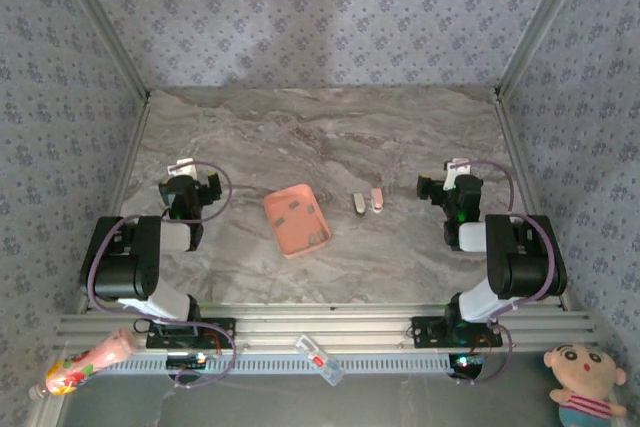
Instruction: Load the staples into the stapler
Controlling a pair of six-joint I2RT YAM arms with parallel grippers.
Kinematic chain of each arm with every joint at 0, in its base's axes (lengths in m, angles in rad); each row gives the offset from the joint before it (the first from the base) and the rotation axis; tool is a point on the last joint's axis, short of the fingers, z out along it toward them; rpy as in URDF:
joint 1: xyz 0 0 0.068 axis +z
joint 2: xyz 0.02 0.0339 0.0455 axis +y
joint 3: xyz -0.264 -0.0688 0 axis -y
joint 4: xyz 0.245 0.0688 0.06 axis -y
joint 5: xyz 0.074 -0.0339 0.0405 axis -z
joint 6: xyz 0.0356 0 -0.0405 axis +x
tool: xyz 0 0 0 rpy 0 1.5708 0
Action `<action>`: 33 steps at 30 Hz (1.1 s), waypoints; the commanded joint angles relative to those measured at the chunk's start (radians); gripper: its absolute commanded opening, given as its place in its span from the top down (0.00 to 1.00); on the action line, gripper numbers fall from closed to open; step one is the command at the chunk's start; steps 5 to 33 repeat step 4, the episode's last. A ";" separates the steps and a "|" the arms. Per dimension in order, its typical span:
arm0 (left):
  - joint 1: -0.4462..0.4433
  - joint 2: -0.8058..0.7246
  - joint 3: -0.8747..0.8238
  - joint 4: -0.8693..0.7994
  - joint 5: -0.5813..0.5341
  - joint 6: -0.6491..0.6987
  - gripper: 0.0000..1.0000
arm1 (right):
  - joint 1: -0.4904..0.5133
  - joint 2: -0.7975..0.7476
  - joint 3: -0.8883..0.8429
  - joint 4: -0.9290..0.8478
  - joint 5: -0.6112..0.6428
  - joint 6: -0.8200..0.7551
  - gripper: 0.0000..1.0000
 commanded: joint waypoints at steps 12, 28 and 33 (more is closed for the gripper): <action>0.009 -0.001 0.014 0.024 0.027 0.009 0.01 | 0.004 -0.006 0.020 -0.004 -0.006 -0.017 0.00; 0.009 -0.001 0.014 0.024 0.027 0.009 0.01 | 0.004 -0.006 0.020 -0.004 -0.006 -0.017 0.00; 0.009 -0.001 0.014 0.024 0.027 0.009 0.01 | 0.004 -0.006 0.020 -0.004 -0.006 -0.017 0.00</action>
